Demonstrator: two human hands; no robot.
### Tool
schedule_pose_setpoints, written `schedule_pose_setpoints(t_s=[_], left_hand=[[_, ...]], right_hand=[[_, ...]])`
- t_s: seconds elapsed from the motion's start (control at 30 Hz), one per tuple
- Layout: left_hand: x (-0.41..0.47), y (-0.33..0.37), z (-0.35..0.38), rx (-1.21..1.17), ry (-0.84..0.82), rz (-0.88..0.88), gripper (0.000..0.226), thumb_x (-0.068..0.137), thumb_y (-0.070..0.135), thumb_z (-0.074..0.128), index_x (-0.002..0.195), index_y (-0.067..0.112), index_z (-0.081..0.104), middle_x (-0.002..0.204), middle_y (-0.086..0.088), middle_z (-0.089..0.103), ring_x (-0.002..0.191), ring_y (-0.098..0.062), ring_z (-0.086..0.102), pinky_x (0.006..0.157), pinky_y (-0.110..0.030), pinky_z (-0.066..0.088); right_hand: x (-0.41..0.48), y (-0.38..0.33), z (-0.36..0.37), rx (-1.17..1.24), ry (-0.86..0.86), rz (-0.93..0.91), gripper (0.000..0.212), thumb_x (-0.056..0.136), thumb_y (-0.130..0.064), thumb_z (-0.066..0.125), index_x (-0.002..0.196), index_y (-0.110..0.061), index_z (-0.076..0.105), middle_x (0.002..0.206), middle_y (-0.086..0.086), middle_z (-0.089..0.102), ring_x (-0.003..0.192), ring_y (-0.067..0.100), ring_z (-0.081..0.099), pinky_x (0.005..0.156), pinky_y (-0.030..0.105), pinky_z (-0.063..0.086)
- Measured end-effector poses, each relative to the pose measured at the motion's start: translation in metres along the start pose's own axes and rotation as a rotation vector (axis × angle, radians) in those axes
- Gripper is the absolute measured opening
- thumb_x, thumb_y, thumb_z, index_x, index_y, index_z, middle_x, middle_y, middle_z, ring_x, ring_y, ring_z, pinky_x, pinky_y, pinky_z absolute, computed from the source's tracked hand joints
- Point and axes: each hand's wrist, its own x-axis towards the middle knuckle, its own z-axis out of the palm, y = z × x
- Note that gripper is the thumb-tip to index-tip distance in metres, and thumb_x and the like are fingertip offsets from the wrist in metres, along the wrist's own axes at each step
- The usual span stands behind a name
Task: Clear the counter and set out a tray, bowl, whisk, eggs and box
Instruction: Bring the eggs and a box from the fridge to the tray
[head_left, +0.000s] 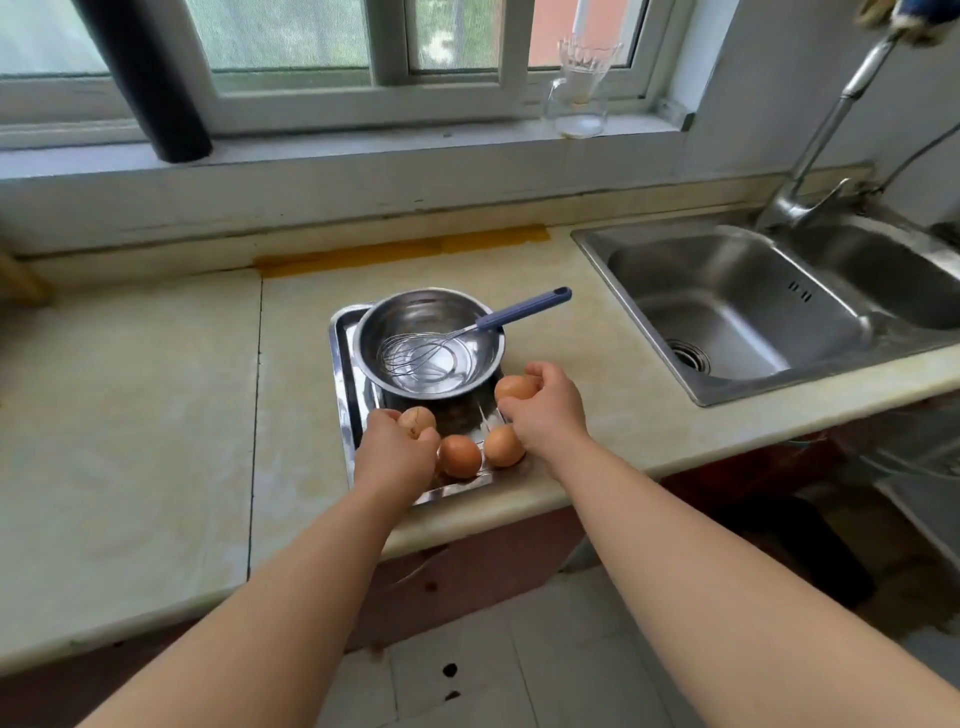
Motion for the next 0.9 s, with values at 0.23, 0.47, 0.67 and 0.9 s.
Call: schedule_pose_setpoints(t_s=[0.23, 0.47, 0.67, 0.9], left_hand=[[0.022, 0.001, 0.016, 0.041, -0.057, -0.003, 0.04, 0.082, 0.023, 0.062, 0.116, 0.008, 0.047, 0.105, -0.008, 0.06, 0.095, -0.028, 0.058, 0.082, -0.035, 0.047], [0.025, 0.003, 0.022, -0.013, -0.044, -0.034, 0.039, 0.076, 0.022, 0.063, 0.11, 0.013, 0.046, 0.108, -0.008, 0.061, 0.098, -0.03, 0.059, 0.089, -0.045, 0.051], [0.028, 0.003, 0.025, 0.05, -0.045, -0.034, 0.045, 0.078, 0.024, 0.062, 0.117, 0.007, 0.047, 0.125, -0.014, 0.048, 0.092, -0.029, 0.057, 0.077, -0.036, 0.047], [0.022, 0.009, 0.03, 0.091, 0.0, -0.058, 0.043, 0.085, 0.028, 0.052, 0.12, 0.003, 0.047, 0.126, -0.019, 0.05, 0.109, -0.037, 0.054, 0.088, -0.043, 0.048]], right_hand=[[0.021, 0.001, 0.021, -0.105, -0.064, 0.05, 0.041, 0.08, -0.013, 0.066, 0.119, -0.015, 0.054, 0.12, 0.006, 0.059, 0.101, 0.02, 0.056, 0.081, 0.024, 0.044], [0.022, 0.004, 0.029, -0.254, -0.095, 0.006, 0.04, 0.079, -0.015, 0.064, 0.119, -0.018, 0.057, 0.118, 0.005, 0.061, 0.123, 0.026, 0.041, 0.098, 0.03, 0.04], [0.018, 0.003, 0.027, -0.28, -0.132, -0.018, 0.043, 0.081, -0.015, 0.058, 0.123, -0.019, 0.056, 0.122, 0.005, 0.059, 0.125, 0.028, 0.036, 0.099, 0.031, 0.039], [0.008, 0.005, 0.013, -0.204, -0.172, -0.006, 0.062, 0.079, -0.017, 0.06, 0.14, -0.017, 0.046, 0.141, 0.004, 0.049, 0.132, 0.027, 0.04, 0.108, 0.034, 0.038]])
